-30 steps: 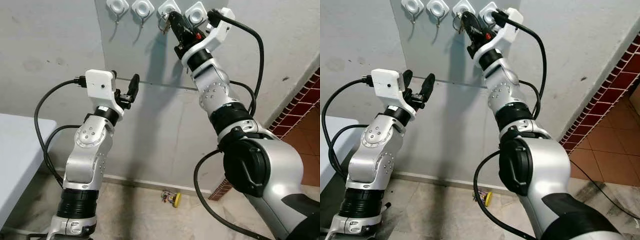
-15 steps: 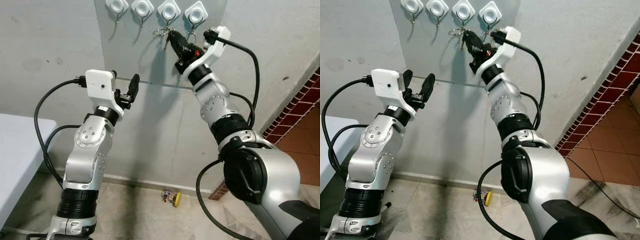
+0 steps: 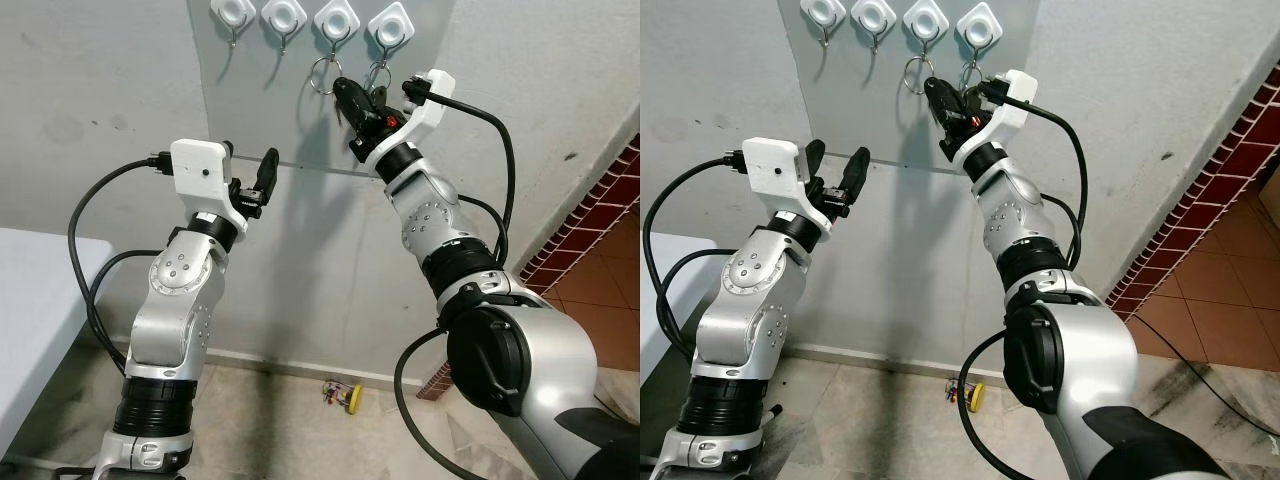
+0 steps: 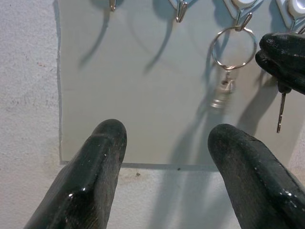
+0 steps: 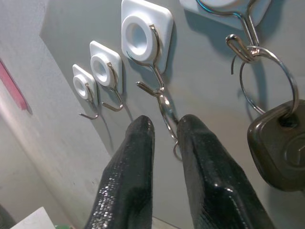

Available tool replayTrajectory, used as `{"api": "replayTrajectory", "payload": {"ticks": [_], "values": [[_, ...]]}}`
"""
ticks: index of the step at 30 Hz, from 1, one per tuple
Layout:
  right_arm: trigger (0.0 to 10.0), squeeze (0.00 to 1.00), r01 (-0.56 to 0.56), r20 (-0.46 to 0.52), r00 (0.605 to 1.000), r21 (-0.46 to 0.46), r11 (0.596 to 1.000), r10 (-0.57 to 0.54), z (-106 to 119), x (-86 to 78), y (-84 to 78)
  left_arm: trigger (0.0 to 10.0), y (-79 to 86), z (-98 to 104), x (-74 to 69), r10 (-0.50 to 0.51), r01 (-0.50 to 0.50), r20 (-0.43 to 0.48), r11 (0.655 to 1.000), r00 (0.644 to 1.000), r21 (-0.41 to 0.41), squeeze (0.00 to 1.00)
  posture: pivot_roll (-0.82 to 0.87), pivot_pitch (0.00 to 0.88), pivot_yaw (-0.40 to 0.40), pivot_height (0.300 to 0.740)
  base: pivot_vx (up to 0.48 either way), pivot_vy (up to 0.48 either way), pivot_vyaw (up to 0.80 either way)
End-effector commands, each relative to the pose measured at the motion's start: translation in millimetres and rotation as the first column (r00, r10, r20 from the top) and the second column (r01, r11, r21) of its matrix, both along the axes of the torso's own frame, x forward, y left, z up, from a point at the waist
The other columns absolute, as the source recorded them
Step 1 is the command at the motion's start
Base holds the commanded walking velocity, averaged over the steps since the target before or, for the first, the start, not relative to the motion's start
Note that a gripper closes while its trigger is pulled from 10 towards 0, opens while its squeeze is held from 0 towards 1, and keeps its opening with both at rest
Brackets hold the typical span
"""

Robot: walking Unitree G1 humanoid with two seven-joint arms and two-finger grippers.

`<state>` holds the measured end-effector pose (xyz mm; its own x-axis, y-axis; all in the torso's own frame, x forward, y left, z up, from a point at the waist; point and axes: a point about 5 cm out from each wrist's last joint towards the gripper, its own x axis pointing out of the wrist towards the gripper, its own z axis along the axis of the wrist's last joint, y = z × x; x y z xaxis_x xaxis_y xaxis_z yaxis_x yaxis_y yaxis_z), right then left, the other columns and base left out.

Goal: Hang keys on a hook

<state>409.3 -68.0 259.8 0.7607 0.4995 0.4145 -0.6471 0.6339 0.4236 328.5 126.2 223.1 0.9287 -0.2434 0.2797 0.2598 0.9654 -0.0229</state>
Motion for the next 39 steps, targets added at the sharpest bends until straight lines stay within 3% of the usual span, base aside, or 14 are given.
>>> {"api": "replayTrajectory", "payload": {"ticks": [1, 6, 15, 20, 22, 24, 26, 27, 28, 29, 33, 36, 39], "values": [[10.0, 1.00, -0.003, 0.018, 1.000, -0.011, 1.000, 0.004, 0, -1.1, -1.7, 10.0, -0.8, 3, -0.7, -0.001, 0.001, 0.012, 1.000, 1.000, 0.017, 0.00, -0.06, 0.060, -0.039, 0.740, 0.000, 0.000, 0.00], [10.0, 1.00, 0.002, -0.001, 1.000, -0.042, 0.999, -0.002, -15, -3.1, -4.9, 10.0, 1.1, -2, -0.2, 0.013, -0.013, -0.004, 1.000, 1.000, 0.011, 0.00, -0.06, 0.060, -0.040, 0.740, 0.000, 0.000, 0.00], [10.0, 1.00, 0.026, -0.051, 0.998, -0.154, 0.988, -0.034, -63, -14.2, -14.0, 10.0, 8.6, -42, -1.6, 0.056, -0.056, -0.109, 0.998, 0.992, 0.010, 0.00, -0.06, 0.052, -0.035, 0.740, 0.000, 0.000, 0.00], [10.0, 1.00, 0.044, -0.096, 0.993, -0.250, 0.967, -0.070, -102, -28.1, -23.8, 10.0, 14.1, -80, -7.8, 0.089, -0.091, -0.200, 0.996, 0.976, -0.003, 0.00, -0.07, 0.043, -0.029, 0.740, 0.000, 0.000, 0.00], [10.0, 1.00, 0.057, -0.140, 0.985, -0.305, 0.951, -0.104, -126, -36.6, -30.7, 10.0, 18.1, -105, -11.1, 0.111, -0.109, -0.261, 0.994, 0.959, 0.023, 0.00, -0.07, 0.034, -0.025, 0.740, 0.000, 0.000, 0.00], [10.0, 1.00, 0.066, -0.160, 0.979, -0.323, 0.944, -0.123, -134, -39.3, -33.3, 10.0, 20.2, -111, -12.3, 0.130, -0.130, -0.276, 0.991, 0.952, 0.018, 0.00, -0.07, 0.033, -0.025, 0.740, 0.000, 0.000, 0.00], [10.0, 1.00, 0.078, -0.227, 0.959, -0.371, 0.925, -0.172, -160, -50.1, -41.6, 10.0, 28.5, -137, -15.8, 0.154, -0.165, -0.371, 0.986, 0.916, 0.002, 0.00, -0.08, 0.025, -0.021, 0.740, 0.000, 0.000, 0.00], [10.0, 1.00, 0.078, -0.227, 0.959, -0.371, 0.925, -0.172, -160, -50.1, -41.6, 10.0, 28.5, -137, -15.8, 0.154, -0.165, -0.371, 0.986, 0.916, 0.002, 0.00, -0.08, 0.025, -0.021, 0.740, 0.000, 0.000, 0.00], [10.0, 1.00, 0.055, -0.303, 0.932, -0.420, 0.906, -0.198, -186, -63.1, -48.4, 10.0, 35.1, -156, -21.2, 0.186, -0.188, -0.410, 0.981, 0.893, 0.036, 0.00, -0.08, 0.013, -0.015, 0.740, 0.000, 0.000, 0.00], [10.0, 1.00, 0.054, -0.323, 0.922, -0.440, 0.896, -0.214, -195, -68.2, -51.8, 10.0, 36.3, -162, -23.8, 0.201, -0.183, -0.410, 0.980, 0.890, 0.084, 0.00, -0.08, 0.013, -0.015, 0.740, 0.000, 0.000, 0.00], [10.0, 1.00, 0.058, -0.336, 0.912, -0.466, 0.883, -0.237, -204, -74.3, -55.1, 10.0, 37.7, -170, -26.4, 0.215, -0.169, -0.398, 0.974, 0.892, 0.147, 0.00, -0.09, 0.010, -0.013, 0.740, 0.000, 0.000, 0.00], [10.0, 1.00, 0.036, -0.432, 0.845, -0.544, 0.838, -0.316, -239, -98.5, -69.0, 10.0, 44.7, -206, -42.8, 0.250, -0.182, -0.516, 0.967, 0.820, 0.179, 0.00, -0.09, 0.000, -0.002, 0.740, 0.000, 0.000, 0.00], [10.0, 1.00, 0.035, -0.438, 0.837, -0.557, 0.830, -0.329, -243, -101.7, -70.5, 10.0, 45.6, -211, -44.2, 0.254, -0.185, -0.524, 0.966, 0.813, 0.181, 0.00, -0.09, 0.000, -0.002, 0.740, 0.000, 0.000, 0.00]]}}
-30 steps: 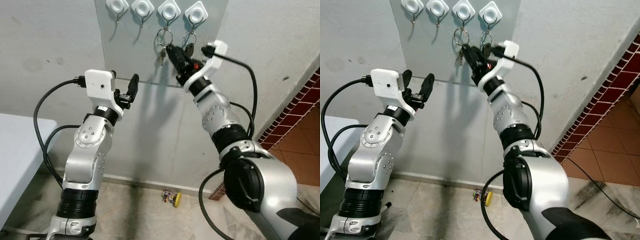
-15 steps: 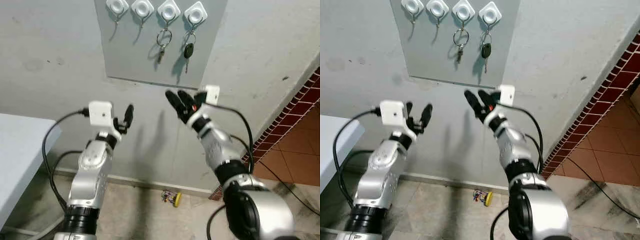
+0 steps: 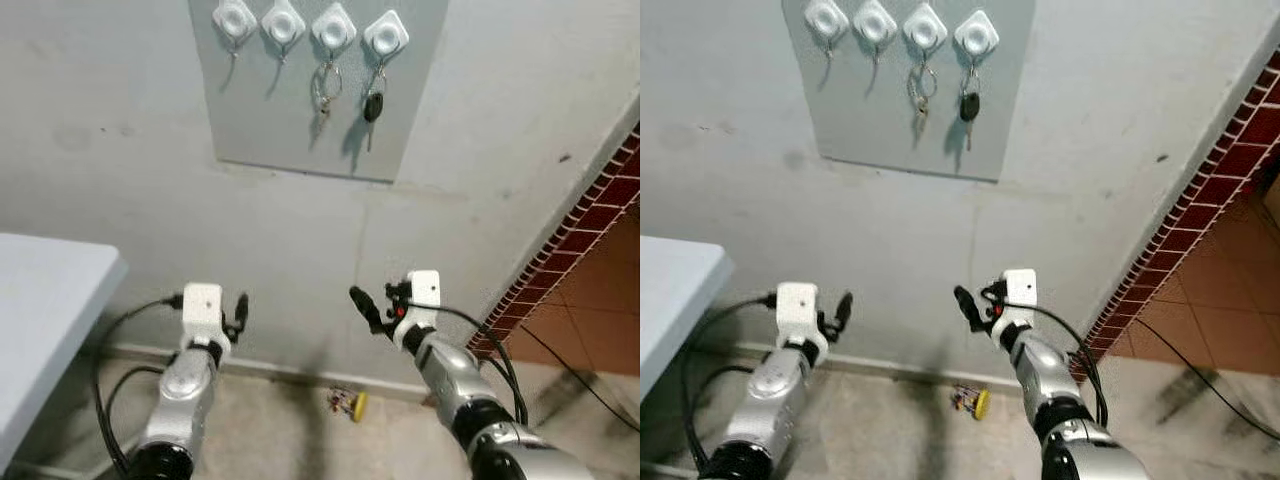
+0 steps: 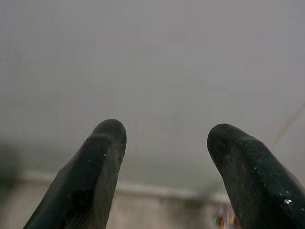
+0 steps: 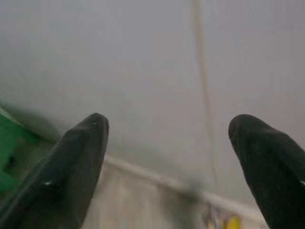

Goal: Hang keys on a hook

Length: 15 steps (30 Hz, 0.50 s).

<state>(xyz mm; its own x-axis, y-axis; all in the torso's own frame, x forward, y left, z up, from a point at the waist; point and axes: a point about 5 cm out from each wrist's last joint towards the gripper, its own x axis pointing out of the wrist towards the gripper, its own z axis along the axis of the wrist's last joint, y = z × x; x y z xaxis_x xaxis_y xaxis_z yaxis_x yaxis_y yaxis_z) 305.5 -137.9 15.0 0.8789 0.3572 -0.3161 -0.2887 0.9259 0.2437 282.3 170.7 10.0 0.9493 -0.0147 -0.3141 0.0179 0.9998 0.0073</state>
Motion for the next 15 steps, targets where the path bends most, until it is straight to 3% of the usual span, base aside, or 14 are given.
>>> {"api": "replayTrajectory", "payload": {"ticks": [1, 2, 4, 5, 11, 12, 13, 15], "values": [[10.0, 1.00, 0.002, 0.003, 1.000, -0.016, 1.000, -0.002, 2, 2.0, -0.6, 10.0, 1.1, 2, 2.0, -0.003, 0.002, 0.018, 1.000, 1.000, 0.012, 0.00, -0.09, 0.000, -0.002, 0.740, 0.000, 0.000, 0.00], [10.0, 0.00, 0.031, -0.121, 0.992, -0.078, 0.996, -0.040, -25, -21.5, -11.6, 10.0, 6.9, -22, -16.1, 0.016, -0.013, -0.092, 0.999, 0.996, 0.035, 0.00, -0.10, 0.000, 0.009, 0.740, 0.000, 0.000, 0.00], [10.0, 0.00, 0.055, -0.262, 0.960, -0.171, 0.984, -0.099, -55, -55.3, -26.3, 10.0, 14.2, -48, -40.9, 0.051, -0.049, -0.232, 0.999, 0.971, 0.015, 0.00, -0.11, 0.000, 0.012, 0.740, 0.000, 0.000, 0.00], [10.0, 0.00, 0.058, -0.295, 0.948, -0.200, 0.978, -0.117, -63, -64.7, -30.4, 10.0, 15.8, -54, -47.5, 0.061, -0.065, -0.266, 0.998, 0.962, -0.007, 0.00, -0.11, 0.000, 0.012, 0.740, 0.000, 0.000, 0.00], [10.0, 0.00, 0.058, -0.439, 0.876, -0.312, 0.948, -0.198, -90, -107.2, -47.1, 10.0, 20.1, -71, -69.5, 0.058, -0.065, -0.365, 0.998, 0.929, -0.007, 0.00, -0.12, 0.000, 0.016, 0.740, 0.000, 0.000, 0.00], [10.0, 0.00, 0.058, -0.439, 0.876, -0.312, 0.948, -0.198, -90, -107.2, -47.1, 10.0, 20.1, -71, -69.5, 0.058, -0.065, -0.365, 0.998, 0.929, -0.007, 0.00, -0.12, 0.000, 0.016, 0.740, 0.000, 0.000, 0.00], [10.0, 0.00, 0.052, -0.482, 0.848, -0.342, 0.938, -0.222, -97, -122.6, -51.8, 10.0, 20.8, -76, -77.9, 0.059, -0.079, -0.400, 0.996, 0.915, -0.035, 0.00, -0.12, 0.000, 0.022, 0.740, 0.000, 0.000, 0.00], [10.0, 0.00, 0.024, -0.509, 0.830, -0.377, 0.926, -0.229, -103, -134.8, -54.4, 10.0, 23.4, -82, -87.8, 0.069, -0.094, -0.439, 0.995, 0.896, -0.035, 0.00, -0.12, 0.000, 0.026, 0.740, 0.000, 0.000, 0.00]]}}
